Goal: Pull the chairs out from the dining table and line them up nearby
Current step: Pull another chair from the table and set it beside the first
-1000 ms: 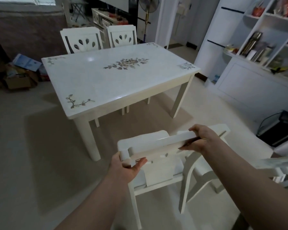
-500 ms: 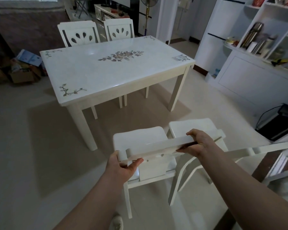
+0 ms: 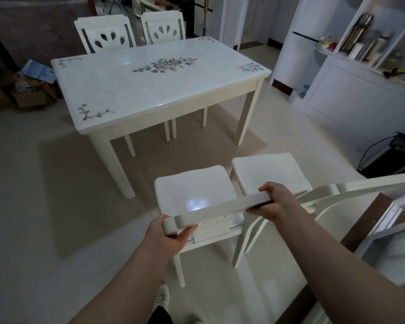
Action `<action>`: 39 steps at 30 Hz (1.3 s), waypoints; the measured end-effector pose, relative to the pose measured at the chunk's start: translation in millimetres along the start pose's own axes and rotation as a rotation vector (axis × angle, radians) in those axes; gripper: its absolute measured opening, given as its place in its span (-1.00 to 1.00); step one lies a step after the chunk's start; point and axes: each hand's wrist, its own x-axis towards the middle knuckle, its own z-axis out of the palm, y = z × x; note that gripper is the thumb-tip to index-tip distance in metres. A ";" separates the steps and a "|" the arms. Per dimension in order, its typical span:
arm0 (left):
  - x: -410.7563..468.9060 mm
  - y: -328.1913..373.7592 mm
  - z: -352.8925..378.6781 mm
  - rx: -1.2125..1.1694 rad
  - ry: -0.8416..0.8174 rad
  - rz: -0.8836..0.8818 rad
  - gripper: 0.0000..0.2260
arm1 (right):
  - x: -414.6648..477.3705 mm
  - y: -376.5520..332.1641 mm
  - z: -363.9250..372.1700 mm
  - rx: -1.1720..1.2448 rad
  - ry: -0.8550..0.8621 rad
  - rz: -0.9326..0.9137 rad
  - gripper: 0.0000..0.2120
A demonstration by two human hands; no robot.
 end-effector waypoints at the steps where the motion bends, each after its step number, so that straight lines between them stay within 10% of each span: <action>1: -2.0 -2.9 -1.1 0.012 0.011 -0.011 -0.47 | 1.3 2.4 -4.7 -0.009 0.008 -0.003 -0.89; 15: -14.7 -39.4 -22.8 0.132 0.153 -0.046 -0.81 | 11.0 27.2 -54.4 0.008 0.098 -0.005 -0.90; 39: -12.1 -50.4 -16.4 0.208 0.190 0.015 -0.73 | 9.7 22.5 -58.2 0.010 0.137 -0.043 -0.90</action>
